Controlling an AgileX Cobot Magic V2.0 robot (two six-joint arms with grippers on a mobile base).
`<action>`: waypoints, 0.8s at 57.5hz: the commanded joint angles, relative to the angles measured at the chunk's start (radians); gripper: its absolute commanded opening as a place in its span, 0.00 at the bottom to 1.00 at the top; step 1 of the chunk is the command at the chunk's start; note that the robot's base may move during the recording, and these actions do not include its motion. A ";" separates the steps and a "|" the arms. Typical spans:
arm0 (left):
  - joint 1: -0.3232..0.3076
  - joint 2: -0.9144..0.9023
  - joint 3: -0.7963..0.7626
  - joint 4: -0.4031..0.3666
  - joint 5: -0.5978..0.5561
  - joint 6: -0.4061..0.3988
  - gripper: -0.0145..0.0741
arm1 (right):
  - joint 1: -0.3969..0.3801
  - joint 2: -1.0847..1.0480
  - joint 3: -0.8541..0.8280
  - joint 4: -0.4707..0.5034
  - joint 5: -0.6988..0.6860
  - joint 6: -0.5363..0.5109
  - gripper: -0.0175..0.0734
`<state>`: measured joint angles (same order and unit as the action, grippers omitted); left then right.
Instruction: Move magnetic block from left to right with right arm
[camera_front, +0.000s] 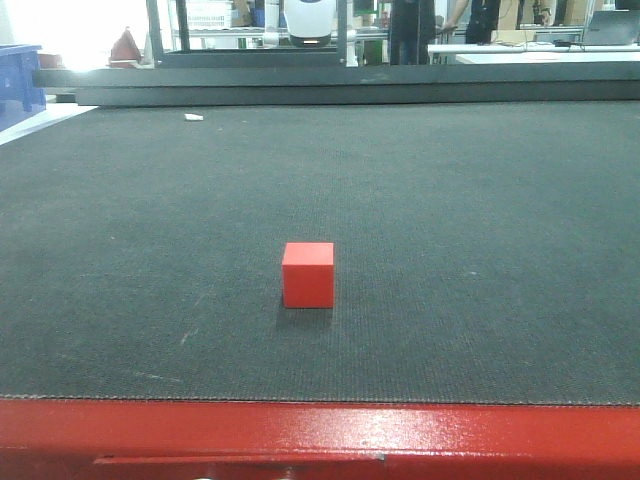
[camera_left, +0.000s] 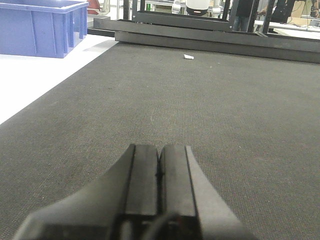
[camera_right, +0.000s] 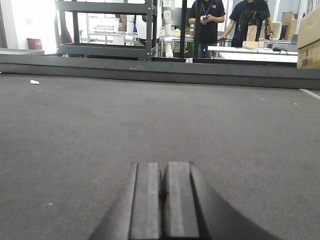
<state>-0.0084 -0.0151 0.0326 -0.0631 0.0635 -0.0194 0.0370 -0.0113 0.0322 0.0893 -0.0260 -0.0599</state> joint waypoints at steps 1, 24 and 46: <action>0.000 -0.006 0.008 -0.007 -0.085 -0.002 0.03 | -0.005 -0.021 -0.002 -0.002 -0.091 -0.003 0.26; 0.000 -0.006 0.008 -0.007 -0.085 -0.002 0.03 | -0.005 -0.021 -0.002 -0.002 -0.091 -0.003 0.26; 0.000 -0.006 0.008 -0.007 -0.085 -0.002 0.03 | -0.005 -0.021 -0.002 -0.002 -0.093 -0.003 0.26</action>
<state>-0.0084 -0.0151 0.0326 -0.0631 0.0635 -0.0194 0.0370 -0.0113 0.0322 0.0893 -0.0260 -0.0599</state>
